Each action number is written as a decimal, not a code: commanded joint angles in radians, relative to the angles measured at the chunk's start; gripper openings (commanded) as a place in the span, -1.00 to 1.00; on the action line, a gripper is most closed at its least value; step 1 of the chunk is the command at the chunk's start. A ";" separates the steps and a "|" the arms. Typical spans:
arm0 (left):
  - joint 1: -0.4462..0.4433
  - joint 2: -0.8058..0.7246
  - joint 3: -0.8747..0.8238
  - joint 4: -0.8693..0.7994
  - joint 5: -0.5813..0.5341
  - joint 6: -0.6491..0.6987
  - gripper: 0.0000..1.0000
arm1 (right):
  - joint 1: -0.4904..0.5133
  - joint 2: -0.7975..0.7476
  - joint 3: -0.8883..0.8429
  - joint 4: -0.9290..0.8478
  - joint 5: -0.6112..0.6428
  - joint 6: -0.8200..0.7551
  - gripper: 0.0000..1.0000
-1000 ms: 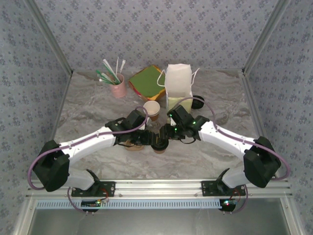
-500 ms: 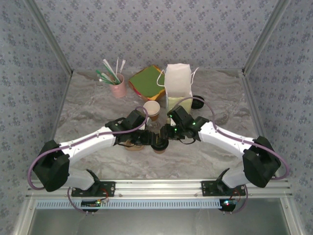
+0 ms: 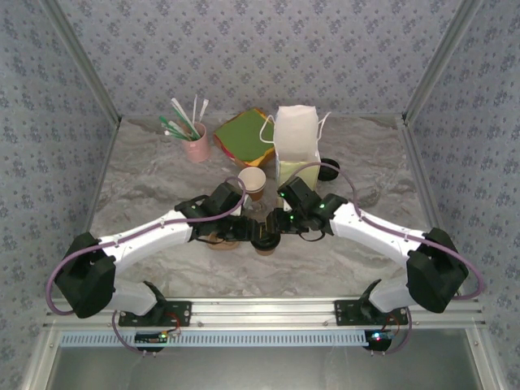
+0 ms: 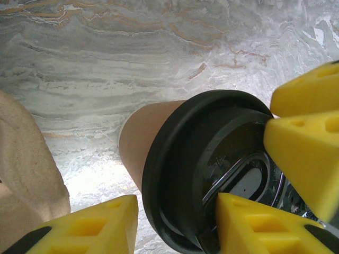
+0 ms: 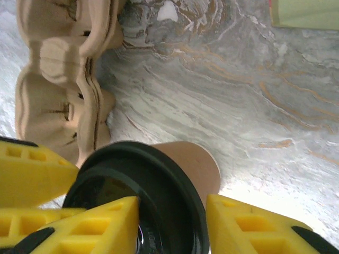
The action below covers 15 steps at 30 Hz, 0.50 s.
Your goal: Pack the takeout coffee
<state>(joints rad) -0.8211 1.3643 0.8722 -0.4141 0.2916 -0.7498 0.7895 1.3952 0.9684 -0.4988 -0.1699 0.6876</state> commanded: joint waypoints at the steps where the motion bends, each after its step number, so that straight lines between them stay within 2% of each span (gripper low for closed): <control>1: -0.009 0.035 -0.008 -0.074 -0.044 0.011 -0.15 | 0.007 -0.046 0.066 -0.143 0.038 -0.036 -0.17; 4: -0.009 0.041 -0.001 -0.074 -0.044 0.013 -0.15 | 0.008 -0.061 0.067 -0.154 0.020 -0.036 -0.13; 9: -0.009 0.047 0.010 -0.075 -0.042 0.018 -0.15 | 0.025 -0.064 0.008 -0.132 -0.004 -0.015 -0.23; 15: -0.010 0.052 0.012 -0.078 -0.040 0.019 -0.15 | 0.041 -0.064 -0.040 -0.074 -0.023 0.016 -0.23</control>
<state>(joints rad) -0.8249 1.3823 0.8879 -0.4171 0.2920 -0.7490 0.8230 1.3396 0.9459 -0.5945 -0.1753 0.6811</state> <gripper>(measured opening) 0.426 0.385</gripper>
